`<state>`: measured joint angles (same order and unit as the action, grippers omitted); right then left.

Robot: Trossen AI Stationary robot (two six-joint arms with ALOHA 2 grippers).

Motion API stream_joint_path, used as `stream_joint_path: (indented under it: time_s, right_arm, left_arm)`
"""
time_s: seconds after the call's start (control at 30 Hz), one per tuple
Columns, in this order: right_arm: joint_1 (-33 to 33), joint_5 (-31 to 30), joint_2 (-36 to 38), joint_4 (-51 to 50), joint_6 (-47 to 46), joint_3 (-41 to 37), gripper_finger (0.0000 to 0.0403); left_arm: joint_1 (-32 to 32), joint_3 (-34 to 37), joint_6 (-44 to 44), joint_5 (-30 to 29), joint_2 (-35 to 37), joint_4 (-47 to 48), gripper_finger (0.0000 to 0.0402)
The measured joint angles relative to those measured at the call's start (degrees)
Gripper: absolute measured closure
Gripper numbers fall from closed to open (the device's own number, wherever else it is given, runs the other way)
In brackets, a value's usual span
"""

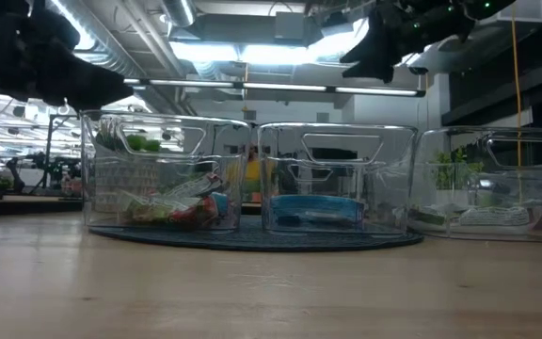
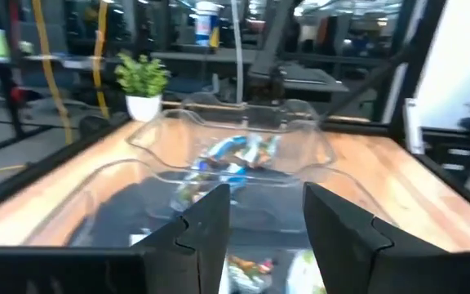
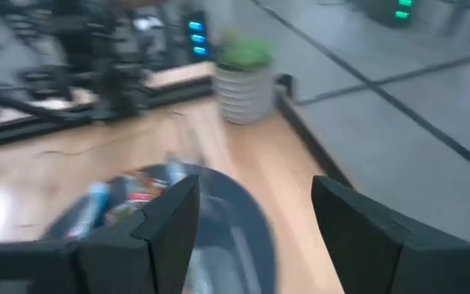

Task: Pick and place Granola Bars by type
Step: Return to Home Position

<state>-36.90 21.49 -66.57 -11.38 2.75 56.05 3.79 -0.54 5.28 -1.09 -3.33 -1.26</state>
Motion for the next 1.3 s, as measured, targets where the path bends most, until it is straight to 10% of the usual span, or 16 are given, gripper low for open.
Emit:
stream_joint_path:
  time_s: [0.33, 0.73, 0.97, 1.3]
  right_arm:
    - [15.6, 3.0, 7.5, 12.8, -1.5, -6.2, 0.0203]
    - [36.8, -17.0, 30.7, 70.6, -17.5, -53.5, 0.0291]
    - [40.9, -11.1, 38.2, 58.8, -15.1, -54.5, 0.0389]
    - [40.9, -4.5, 45.3, 33.3, -10.2, -55.7, 0.0399]
  left_arm:
    - [0.0, 0.0, -0.5, -2.2, -0.1, -0.2, 0.0254]
    - [0.0, 0.0, -0.5, -2.0, -0.1, -0.2, 0.0254]
    - [0.0, 0.0, -0.5, -2.1, -0.3, -0.1, 0.0254]
    - [0.0, 0.0, -0.5, -1.9, -0.3, -0.2, 0.0254]
